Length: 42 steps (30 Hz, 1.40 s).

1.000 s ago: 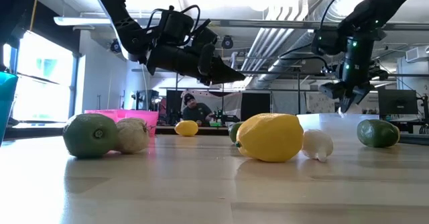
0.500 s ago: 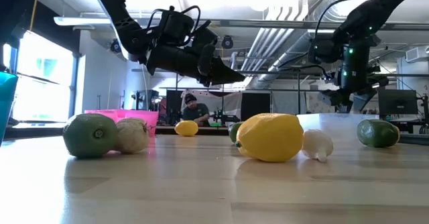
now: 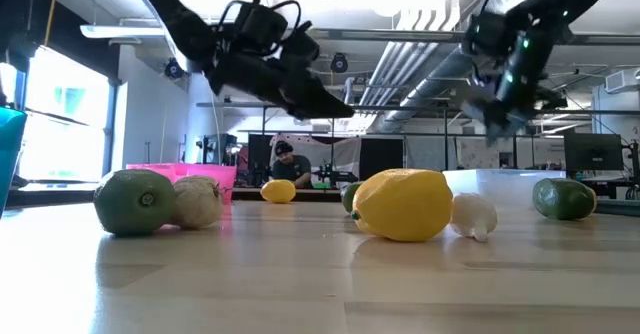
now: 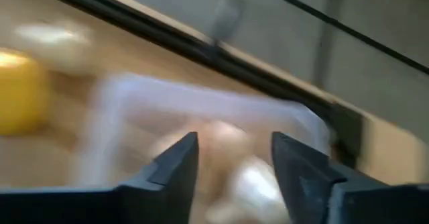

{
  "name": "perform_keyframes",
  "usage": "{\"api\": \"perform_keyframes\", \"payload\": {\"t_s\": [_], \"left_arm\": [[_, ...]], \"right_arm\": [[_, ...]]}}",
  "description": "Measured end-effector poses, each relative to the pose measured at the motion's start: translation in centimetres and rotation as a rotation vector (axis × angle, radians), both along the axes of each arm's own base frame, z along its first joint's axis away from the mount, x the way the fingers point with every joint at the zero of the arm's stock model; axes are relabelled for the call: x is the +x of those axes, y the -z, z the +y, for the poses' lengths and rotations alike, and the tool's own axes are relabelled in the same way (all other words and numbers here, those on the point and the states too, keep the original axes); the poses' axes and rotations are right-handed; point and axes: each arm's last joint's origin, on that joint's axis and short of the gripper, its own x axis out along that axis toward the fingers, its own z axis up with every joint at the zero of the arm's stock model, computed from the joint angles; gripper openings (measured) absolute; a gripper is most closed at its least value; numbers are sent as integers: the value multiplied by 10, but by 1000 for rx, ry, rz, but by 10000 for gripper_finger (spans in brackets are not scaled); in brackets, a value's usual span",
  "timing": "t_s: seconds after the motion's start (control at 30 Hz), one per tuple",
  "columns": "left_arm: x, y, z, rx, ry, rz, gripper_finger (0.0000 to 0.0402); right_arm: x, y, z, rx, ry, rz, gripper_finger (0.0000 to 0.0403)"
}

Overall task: Sort produce into baskets
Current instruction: Put the green lime in the red bin

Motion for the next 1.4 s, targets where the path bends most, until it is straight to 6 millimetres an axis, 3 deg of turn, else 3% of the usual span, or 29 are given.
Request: {"api": "perform_keyframes", "payload": {"t_s": [0.17,0.33,0.6,0.83,0.97,1.2,1.4], "left_arm": [[-20,-16,-10,7,36,152,0],[-44,-31,-25,-40,56,294,0],[-71,-37,-45,-15,-120,531,7],[-85,-24,-50,-55,-184,741,61],[-88,-24,-37,-31,-203,741,76],[-94,-30,1,-38,-319,646,7],[-102,-31,20,-31,-369,629,3]], "right_arm": [[17,-7,7,-12,-315,-219,80],[32,-1,14,-32,-481,-349,7],[44,6,30,-63,-576,-404,24],[50,4,38,-75,-620,-427,15],[53,1,40,-95,-636,-449,13],[55,-2,39,-119,-629,-491,13],[55,-4,38,-111,-609,-512,13]]}}
